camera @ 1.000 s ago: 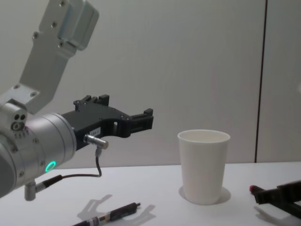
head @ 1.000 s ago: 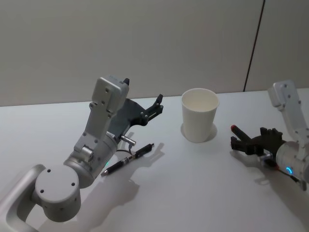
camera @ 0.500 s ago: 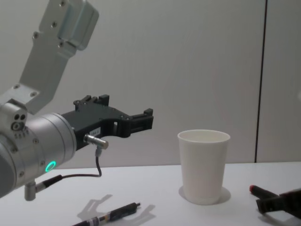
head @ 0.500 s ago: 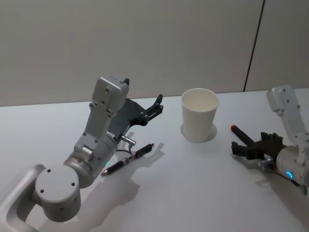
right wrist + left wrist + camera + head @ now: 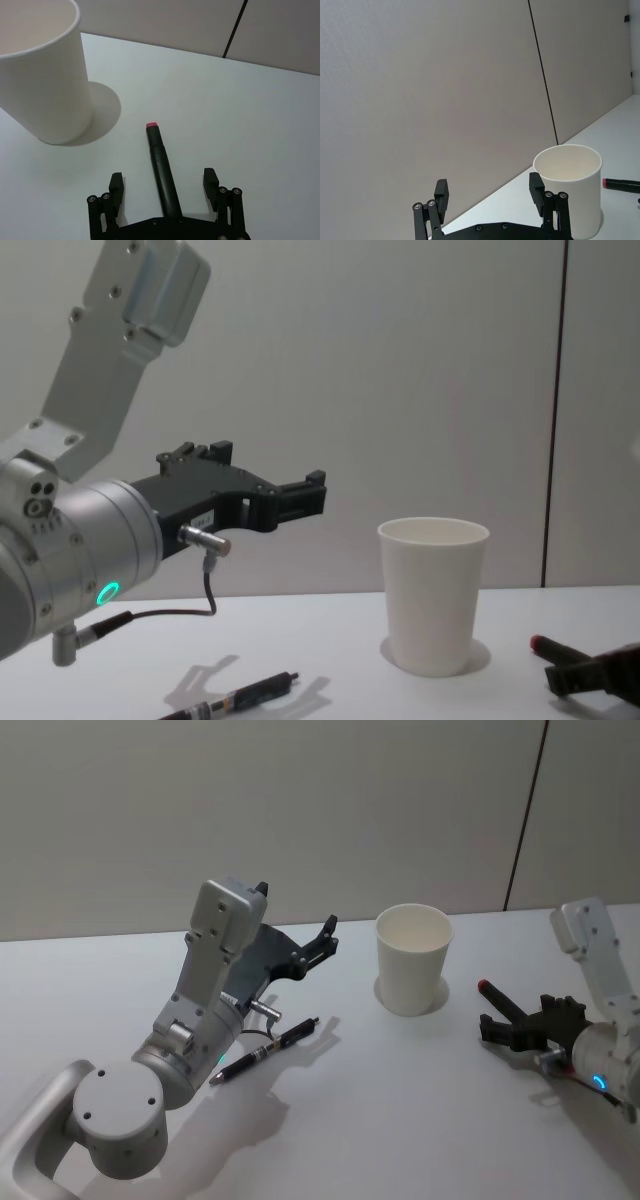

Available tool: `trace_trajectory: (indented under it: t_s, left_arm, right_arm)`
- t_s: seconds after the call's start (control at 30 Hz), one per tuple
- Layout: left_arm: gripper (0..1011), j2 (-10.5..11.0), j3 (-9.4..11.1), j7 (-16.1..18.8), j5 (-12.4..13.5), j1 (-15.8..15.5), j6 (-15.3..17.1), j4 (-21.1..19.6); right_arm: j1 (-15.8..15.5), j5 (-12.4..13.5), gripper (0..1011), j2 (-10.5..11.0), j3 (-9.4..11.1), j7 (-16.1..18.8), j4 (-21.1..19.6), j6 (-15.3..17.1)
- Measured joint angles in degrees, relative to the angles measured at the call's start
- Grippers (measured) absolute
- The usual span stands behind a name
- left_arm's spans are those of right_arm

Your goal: Place the pen into the pen holder.

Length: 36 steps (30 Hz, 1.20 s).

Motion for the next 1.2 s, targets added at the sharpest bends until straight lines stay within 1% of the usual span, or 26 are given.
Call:
trace_trajectory:
  t_s: [0.27,0.3,0.33,0.43,1.03,1.2]
  left_arm:
    - [1001,0.0,0.0,0.0,0.0,0.0,0.0,0.0]
    - [1001,0.0,0.0,0.0,0.0,0.0,0.0,0.0]
    - [1001,0.0,0.0,0.0,0.0,0.0,0.0,0.0]
    - [1001,0.0,0.0,0.0,0.0,0.0,0.0,0.0]
    - [1001,0.0,0.0,0.0,0.0,0.0,0.0,0.0]
    - [1001,0.0,0.0,0.0,0.0,0.0,0.0,0.0]
  right_arm:
    - [0.1,-0.3,998,-0.1,0.0,0.1,0.3,0.0]
    - [0.1,-0.3,988,-0.1,0.0,0.1,0.3,0.0]
    - [0.1,-0.3,953,-0.1,0.0,0.1,0.3,0.0]
    - [0.2,-0.4,923,-0.2,0.0,0.2,0.4,0.0]
    - [0.2,-0.6,823,-0.3,0.0,0.2,0.6,0.0]
    - [0.1,0.1,792,-0.4,0.3,0.0,0.6,-0.1]
